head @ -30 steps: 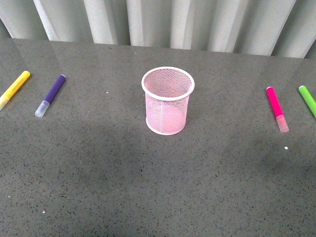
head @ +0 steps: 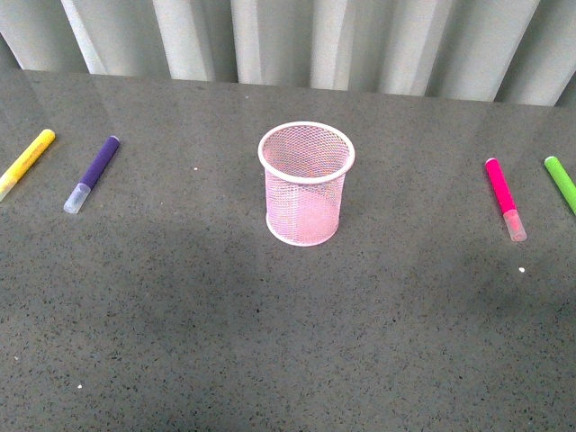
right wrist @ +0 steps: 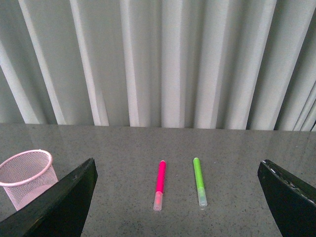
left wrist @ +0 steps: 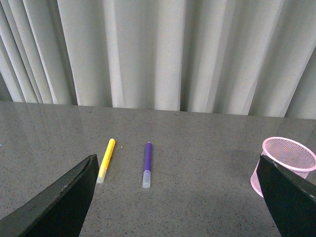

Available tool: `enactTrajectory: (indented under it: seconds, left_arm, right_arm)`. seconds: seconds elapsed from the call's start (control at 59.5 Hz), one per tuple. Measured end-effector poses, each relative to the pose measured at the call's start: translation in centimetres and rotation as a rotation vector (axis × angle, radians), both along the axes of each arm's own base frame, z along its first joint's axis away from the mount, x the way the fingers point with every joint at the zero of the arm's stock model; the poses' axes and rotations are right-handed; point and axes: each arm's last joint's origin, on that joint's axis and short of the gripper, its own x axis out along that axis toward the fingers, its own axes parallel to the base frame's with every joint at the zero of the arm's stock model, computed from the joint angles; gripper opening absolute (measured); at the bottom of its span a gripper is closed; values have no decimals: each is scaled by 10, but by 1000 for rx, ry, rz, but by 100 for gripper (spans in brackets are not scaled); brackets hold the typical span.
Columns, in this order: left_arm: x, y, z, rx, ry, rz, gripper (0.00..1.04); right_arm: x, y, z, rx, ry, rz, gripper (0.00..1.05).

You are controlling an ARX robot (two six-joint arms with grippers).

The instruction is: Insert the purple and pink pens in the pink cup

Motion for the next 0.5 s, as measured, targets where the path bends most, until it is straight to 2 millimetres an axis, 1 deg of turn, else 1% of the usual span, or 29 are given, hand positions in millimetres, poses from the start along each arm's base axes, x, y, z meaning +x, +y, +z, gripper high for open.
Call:
enactTrajectory:
  seconds: [0.505]
  left_arm:
    - [0,0,0,0,0,0,98]
  right_arm:
    - [0,0,0,0,0,0,98]
